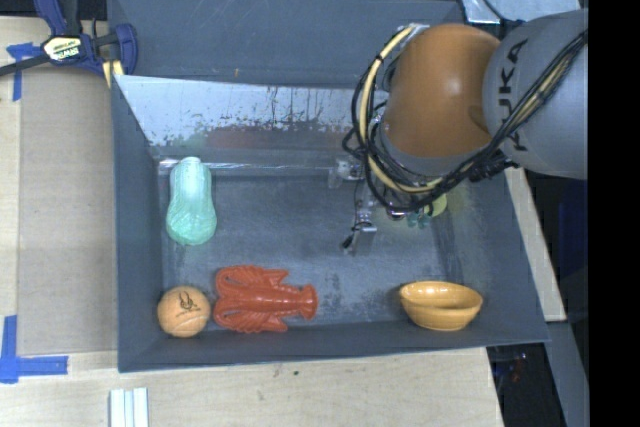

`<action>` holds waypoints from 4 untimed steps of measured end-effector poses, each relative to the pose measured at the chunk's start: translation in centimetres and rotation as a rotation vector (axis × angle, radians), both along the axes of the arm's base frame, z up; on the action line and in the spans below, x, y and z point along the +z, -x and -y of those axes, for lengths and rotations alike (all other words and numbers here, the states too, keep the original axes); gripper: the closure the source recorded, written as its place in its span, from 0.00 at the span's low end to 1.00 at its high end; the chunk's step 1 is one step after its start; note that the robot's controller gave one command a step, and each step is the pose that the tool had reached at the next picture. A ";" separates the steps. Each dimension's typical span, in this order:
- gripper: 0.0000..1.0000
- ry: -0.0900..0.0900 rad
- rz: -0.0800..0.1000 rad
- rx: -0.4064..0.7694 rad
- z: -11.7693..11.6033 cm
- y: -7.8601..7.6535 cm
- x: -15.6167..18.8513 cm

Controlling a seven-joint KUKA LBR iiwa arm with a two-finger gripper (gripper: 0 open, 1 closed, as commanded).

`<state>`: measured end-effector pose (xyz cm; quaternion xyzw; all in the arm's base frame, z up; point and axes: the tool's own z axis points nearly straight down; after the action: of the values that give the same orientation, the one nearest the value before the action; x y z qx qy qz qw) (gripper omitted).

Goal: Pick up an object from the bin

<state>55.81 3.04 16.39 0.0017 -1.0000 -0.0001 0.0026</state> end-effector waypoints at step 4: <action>0.00 -0.006 0.003 0.836 -3.1 5.4 -6.1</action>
Offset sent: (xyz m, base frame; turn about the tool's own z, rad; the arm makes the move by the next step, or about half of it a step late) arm -0.0131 0.1017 -0.0939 -0.2166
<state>50.40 6.15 10.33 0.4075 -0.9132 -0.0019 0.0010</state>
